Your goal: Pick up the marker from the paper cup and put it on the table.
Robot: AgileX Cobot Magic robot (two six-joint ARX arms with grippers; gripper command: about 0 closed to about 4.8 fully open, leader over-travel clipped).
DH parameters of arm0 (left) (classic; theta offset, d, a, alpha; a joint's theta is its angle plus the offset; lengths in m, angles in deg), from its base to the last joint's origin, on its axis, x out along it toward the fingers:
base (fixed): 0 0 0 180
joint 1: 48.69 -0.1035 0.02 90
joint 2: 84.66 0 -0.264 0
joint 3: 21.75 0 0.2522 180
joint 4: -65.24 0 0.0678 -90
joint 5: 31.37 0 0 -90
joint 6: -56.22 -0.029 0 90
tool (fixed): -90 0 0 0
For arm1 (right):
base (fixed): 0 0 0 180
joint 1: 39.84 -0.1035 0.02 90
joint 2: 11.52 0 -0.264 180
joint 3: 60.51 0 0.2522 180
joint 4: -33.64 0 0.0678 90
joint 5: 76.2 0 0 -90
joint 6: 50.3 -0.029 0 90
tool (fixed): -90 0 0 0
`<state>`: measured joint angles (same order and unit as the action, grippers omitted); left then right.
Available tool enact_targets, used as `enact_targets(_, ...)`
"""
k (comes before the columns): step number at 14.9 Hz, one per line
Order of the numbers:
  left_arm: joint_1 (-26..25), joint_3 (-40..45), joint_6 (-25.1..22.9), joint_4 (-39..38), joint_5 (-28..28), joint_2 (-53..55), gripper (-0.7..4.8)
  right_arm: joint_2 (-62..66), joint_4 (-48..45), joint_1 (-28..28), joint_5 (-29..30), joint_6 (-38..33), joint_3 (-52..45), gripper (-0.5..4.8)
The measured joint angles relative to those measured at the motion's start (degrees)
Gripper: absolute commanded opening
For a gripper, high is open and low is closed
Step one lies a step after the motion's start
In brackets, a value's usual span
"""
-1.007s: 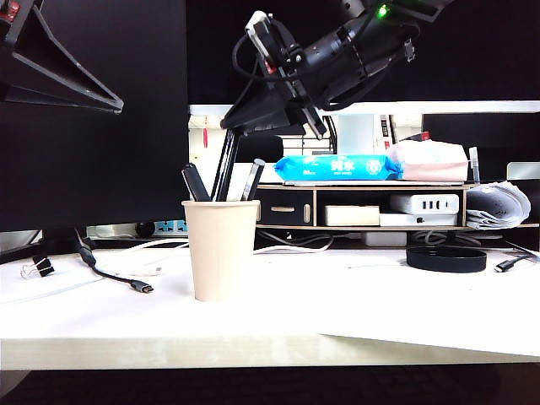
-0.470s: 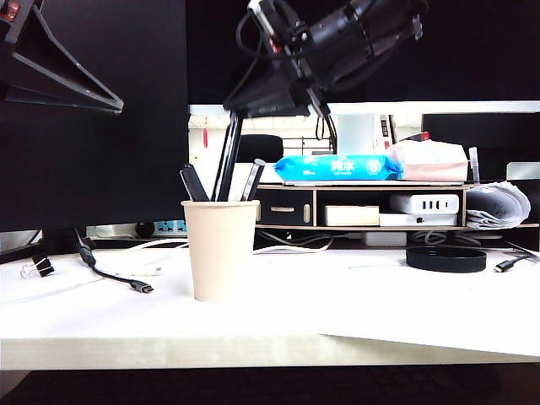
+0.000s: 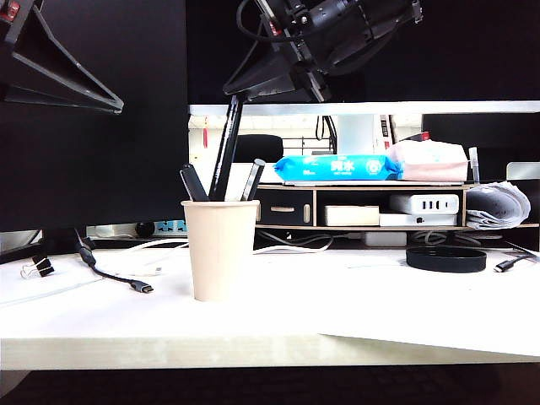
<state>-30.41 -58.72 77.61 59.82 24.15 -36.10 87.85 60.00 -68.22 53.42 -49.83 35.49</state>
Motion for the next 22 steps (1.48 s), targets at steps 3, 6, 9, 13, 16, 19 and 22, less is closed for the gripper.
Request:
enact_targets(3, 0.0, 0.0, 0.0, 0.0, 0.0, 0.0, -0.05, -1.9, 0.4, 1.9, 0.0, 0.0, 0.0, 0.49)
enact_targets(6, 0.0, 0.0, 0.0, 0.0, 0.0, 0.0, -0.05, -3.9, 0.5, 3.4, 0.3, 0.0, 0.0, 0.49)
enact_targets(9, 0.0, 0.0, 0.0, 0.0, 0.0, 0.0, -0.05, -5.2, 1.0, 5.6, 0.5, 0.7, 0.0, 0.49)
enact_targets(13, 0.0, 0.0, 0.0, 0.0, 0.0, 0.0, -0.05, -5.1, 6.3, 9.7, -2.5, 4.3, 0.0, 0.48)
enact_targets(16, 0.0, 0.0, 0.0, 0.0, 0.0, 0.0, -0.05, -4.2, 9.6, 10.6, -6.3, 6.7, 0.0, 0.49)
enact_targets(19, 0.0, 0.0, 0.1, 0.0, 0.0, 0.0, -0.05, -1.2, 12.4, 10.6, -8.0, 6.7, 0.0, 0.49)
enact_targets(22, 0.0, 0.0, 0.1, 0.0, 0.0, 0.0, -0.05, 0.3, 13.0, 10.7, -8.1, 6.7, 0.0, 0.48)
